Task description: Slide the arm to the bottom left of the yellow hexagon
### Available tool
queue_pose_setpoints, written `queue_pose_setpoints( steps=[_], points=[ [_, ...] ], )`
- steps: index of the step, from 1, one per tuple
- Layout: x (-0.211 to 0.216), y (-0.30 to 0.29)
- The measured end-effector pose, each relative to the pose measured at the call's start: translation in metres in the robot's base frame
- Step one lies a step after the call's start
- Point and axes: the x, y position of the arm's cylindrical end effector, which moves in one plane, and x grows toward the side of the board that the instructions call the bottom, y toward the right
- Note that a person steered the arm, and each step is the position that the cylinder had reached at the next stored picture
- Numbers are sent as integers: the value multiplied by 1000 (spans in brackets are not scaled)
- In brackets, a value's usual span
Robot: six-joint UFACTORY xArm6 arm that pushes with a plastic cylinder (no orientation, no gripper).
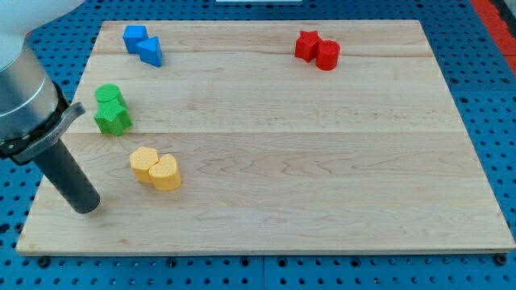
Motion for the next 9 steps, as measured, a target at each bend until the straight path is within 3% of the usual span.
queue_pose_setpoints(
  steps=[9],
  points=[
    [-21,3]
  ],
)
